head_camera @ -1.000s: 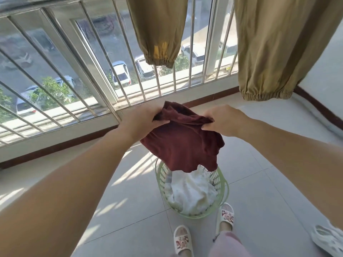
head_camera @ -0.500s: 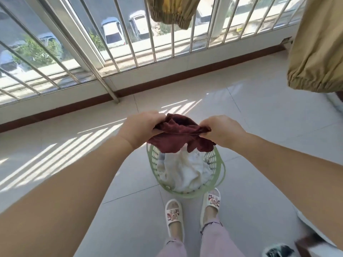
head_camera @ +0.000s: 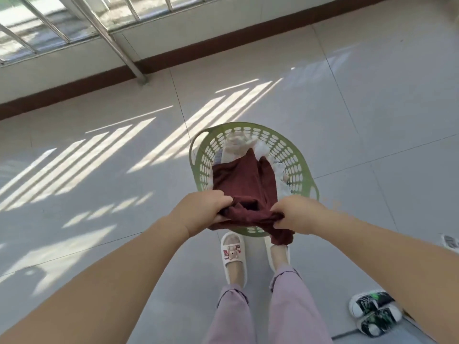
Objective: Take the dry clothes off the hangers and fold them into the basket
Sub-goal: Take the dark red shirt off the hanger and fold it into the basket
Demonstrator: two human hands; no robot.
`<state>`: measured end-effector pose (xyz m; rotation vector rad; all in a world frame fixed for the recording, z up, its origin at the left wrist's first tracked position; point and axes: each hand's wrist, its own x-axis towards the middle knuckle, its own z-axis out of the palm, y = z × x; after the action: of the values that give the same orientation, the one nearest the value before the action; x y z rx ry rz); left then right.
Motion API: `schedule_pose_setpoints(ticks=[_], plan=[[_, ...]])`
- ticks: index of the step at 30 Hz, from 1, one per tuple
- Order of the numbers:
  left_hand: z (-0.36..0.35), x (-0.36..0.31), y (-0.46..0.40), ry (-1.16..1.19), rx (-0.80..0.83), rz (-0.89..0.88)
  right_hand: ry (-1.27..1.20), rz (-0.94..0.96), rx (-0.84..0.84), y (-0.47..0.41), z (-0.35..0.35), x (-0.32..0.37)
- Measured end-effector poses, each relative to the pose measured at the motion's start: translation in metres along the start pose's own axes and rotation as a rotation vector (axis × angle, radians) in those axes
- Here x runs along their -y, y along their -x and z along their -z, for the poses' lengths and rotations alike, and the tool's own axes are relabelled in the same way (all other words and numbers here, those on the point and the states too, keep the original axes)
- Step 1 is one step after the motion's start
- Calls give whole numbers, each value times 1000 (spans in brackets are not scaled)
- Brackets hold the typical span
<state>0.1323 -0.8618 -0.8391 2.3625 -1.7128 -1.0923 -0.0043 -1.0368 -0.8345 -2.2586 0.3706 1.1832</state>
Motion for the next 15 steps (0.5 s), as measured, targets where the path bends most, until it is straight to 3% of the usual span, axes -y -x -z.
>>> schedule_pose_setpoints(ticks=[9, 15], plan=[[-16, 74, -134, -21, 0, 123, -99, -77, -71, -136, 42, -56], [-57, 120, -217, 65, -210, 396, -101, -204, -386, -234, 42, -90]])
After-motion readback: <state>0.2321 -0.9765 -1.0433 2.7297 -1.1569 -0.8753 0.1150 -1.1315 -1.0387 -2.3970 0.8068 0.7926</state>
